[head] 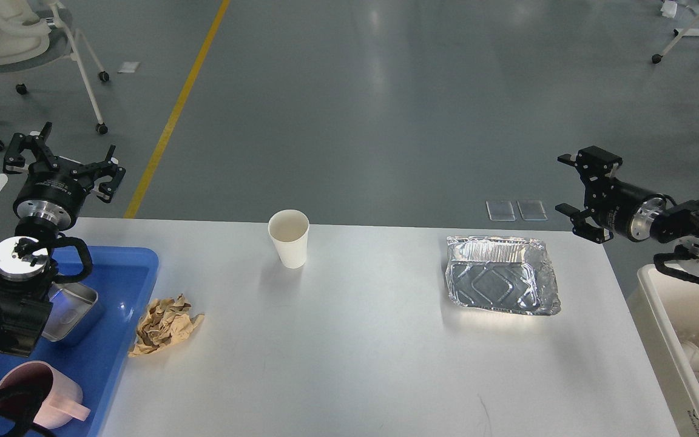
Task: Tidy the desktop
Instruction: 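Raise the left gripper and move the right gripper outward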
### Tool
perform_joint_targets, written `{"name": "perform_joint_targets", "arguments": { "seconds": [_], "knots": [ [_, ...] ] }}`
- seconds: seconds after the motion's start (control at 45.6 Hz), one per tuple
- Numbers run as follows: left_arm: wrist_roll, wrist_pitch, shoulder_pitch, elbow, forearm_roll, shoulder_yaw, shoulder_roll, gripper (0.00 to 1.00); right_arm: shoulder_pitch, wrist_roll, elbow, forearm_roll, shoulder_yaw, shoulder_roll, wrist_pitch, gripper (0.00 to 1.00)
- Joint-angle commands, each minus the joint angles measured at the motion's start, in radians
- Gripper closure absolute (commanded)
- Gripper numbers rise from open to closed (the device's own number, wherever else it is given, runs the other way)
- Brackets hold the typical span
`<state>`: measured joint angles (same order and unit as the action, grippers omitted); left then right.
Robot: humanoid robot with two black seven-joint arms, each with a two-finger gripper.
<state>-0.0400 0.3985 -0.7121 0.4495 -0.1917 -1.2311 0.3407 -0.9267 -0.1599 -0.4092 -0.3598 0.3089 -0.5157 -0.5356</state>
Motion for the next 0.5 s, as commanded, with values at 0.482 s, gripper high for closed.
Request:
{"name": "perform_joint_targets", "arguments": {
  "seconds": [0.482],
  "knots": [
    [0.0, 0.033, 0.023, 0.008, 0.001, 0.012, -0.003, 0.02, -0.044, -0.003, -0.896, -0.429, -0.054, -0.719, -0.023, 0.0]
  ]
}}
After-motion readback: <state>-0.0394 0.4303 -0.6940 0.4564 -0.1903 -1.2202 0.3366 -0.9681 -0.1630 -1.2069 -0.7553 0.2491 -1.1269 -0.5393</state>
